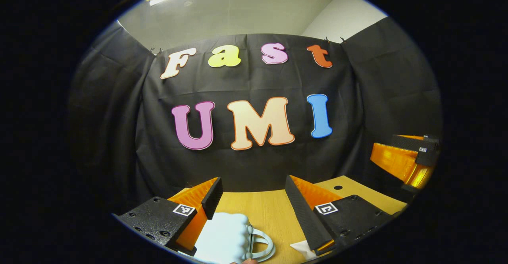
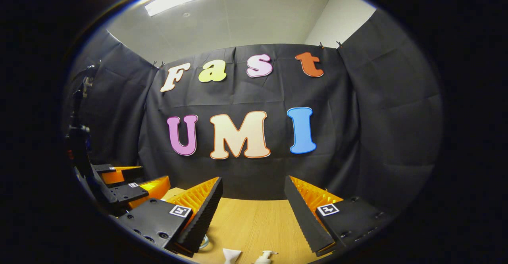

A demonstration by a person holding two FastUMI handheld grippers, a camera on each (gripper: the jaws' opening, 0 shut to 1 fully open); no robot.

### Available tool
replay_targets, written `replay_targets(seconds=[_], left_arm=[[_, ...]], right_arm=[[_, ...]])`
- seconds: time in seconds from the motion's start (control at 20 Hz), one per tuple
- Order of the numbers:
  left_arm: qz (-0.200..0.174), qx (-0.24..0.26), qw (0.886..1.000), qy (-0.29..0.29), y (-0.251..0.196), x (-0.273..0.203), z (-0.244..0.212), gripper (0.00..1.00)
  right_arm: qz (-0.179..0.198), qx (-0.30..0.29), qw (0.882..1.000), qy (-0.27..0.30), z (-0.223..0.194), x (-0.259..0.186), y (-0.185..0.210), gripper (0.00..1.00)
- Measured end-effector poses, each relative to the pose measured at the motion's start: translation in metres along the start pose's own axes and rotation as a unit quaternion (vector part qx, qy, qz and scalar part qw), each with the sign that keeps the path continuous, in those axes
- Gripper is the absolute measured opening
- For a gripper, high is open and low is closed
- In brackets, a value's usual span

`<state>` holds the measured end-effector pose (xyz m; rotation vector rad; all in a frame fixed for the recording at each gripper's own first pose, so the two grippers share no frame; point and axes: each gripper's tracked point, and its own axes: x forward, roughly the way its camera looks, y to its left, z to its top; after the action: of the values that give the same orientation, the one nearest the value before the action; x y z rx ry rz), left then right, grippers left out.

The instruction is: First open the suitcase, pack the skin care products into it, and then close the suitcase.

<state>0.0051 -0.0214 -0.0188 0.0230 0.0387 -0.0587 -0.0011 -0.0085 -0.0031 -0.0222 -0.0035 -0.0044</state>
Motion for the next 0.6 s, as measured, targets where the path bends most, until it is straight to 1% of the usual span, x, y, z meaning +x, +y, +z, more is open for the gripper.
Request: replay_targets(seconds=[0.2, 0.4, 0.6], left_arm=[[-0.011, 0.004, 0.999, 0.033, -0.010, 0.003, -0.025, 0.94], [-0.023, 0.003, 0.997, 0.067, -0.024, 0.011, -0.051, 0.94], [-0.042, -0.011, 0.988, 0.146, -0.042, 0.020, -0.105, 0.94]], right_arm=[[-0.003, -0.004, 1.000, 0.003, -0.002, -0.004, -0.008, 0.98], [-0.016, -0.005, 1.000, 0.009, -0.006, -0.008, -0.023, 0.99], [-0.032, -0.010, 0.999, 0.015, -0.007, -0.013, -0.041, 0.99]])
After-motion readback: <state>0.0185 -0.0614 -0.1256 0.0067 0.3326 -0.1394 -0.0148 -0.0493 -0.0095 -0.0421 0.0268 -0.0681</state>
